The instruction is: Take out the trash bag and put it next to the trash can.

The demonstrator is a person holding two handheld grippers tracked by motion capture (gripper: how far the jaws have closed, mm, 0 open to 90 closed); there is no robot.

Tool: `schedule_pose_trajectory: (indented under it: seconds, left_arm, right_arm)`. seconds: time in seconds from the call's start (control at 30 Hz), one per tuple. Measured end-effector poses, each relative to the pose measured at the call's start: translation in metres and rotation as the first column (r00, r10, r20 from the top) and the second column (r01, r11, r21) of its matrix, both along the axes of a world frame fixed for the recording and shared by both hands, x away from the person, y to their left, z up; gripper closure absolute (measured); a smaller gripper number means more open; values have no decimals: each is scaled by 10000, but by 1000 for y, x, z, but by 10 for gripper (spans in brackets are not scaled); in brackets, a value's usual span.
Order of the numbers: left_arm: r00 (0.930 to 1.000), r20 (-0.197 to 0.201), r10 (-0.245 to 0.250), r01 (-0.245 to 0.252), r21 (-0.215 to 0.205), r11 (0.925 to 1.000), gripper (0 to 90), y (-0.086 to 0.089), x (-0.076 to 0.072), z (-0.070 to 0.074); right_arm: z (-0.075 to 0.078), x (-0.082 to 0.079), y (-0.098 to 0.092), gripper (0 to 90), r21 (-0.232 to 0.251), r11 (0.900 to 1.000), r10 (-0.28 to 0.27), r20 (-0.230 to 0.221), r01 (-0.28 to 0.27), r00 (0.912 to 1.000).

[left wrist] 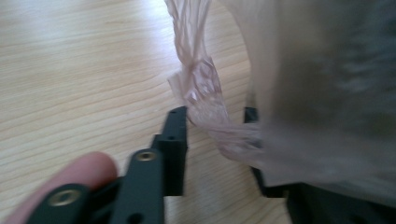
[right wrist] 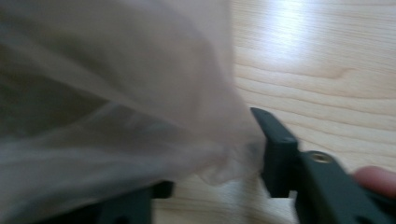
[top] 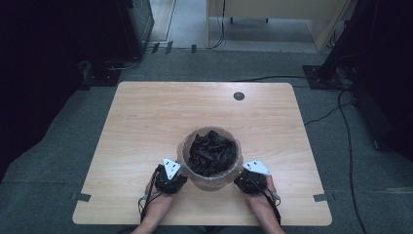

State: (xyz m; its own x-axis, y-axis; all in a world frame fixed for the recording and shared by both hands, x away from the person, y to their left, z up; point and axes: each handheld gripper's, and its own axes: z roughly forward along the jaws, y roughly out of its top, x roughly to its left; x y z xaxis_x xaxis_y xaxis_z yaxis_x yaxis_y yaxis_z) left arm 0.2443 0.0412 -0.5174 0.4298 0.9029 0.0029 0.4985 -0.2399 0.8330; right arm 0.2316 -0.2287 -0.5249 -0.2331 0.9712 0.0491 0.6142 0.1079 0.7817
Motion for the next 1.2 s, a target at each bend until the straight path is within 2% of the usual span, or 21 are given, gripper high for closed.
schedule_pose_trajectory:
  seconds: [0.13, 0.17, 0.23, 0.33, 0.5, 0.57, 0.7, 0.87, 0.97, 1.0, 1.03, 1.07, 1.13, 1.2]
  left_arm:
    - [9990, 435, -85, 109, -555, 9984, 822, 3, -5, 11]
    - [9991, 410, -133, 164, -751, 9970, 853, 6, -5, 15]
    - [9993, 326, -170, 214, -1402, 9899, 886, 11, -7, 25]
    - [9969, 729, -306, 434, -1810, 9825, 896, 18, -11, 45]
    - [9906, 1331, -318, 559, -1818, 9818, 898, 19, -17, 66]
    - [9913, 1288, -282, 564, -2211, 9736, 898, 20, -17, 75]
    - [9819, 1891, -46, 440, -2045, 9779, 899, 20, -20, 94]
    - [9721, 2343, 130, 413, -2252, 9734, 900, 15, -19, 112]
    - [9659, 2586, -97, 783, -2567, 9633, 899, 5, -18, 124]
    - [9644, 2639, -200, 948, -2739, 9571, 899, 1, -17, 127]
    - [9650, 2600, -347, 1162, -3053, 9451, 900, -5, -14, 132]
    - [9637, 2632, -457, 1308, -3156, 9398, 900, -8, -13, 135]
    - [9609, 2679, -706, 1600, -3288, 9307, 900, -14, -12, 137]
    - [9546, 2730, -1191, 2080, -3250, 9226, 900, -22, -13, 137]
  right_arm:
    - [1, -2, 1, 809, 186, 9996, 218, 132, -220, 9997]
    - [1, -3, 1, 833, 214, 9995, 215, 224, -220, 9995]
    - [2, -6, 2, 865, 199, 9996, 213, 418, -222, 9989]
    - [8, -14, 4, 888, 206, 9996, 155, 678, -169, 9976]
    - [25, -23, 5, 892, 320, 9994, 109, 1260, -151, 9920]
    - [31, -26, 4, 892, 433, 9989, 96, 1429, -159, 9897]
    - [43, -31, 2, 892, 608, 9981, -31, 1771, -78, 9842]
    - [55, -34, -4, 896, 796, 9968, -139, 2024, -23, 9792]
    - [64, -34, -5, 896, 654, 9978, -75, 2367, -82, 9716]
    - [68, -33, -6, 896, 596, 9982, -88, 2513, -64, 9679]
    - [72, -32, -6, 896, 634, 9980, -101, 2584, -66, 9660]
    - [77, -31, -6, 896, 680, 9976, -92, 2688, -94, 9632]
    - [83, -30, -4, 896, 710, 9975, -144, 2851, -61, 9584]
    - [92, -28, -3, 896, 726, 9973, -171, 3079, -56, 9513]
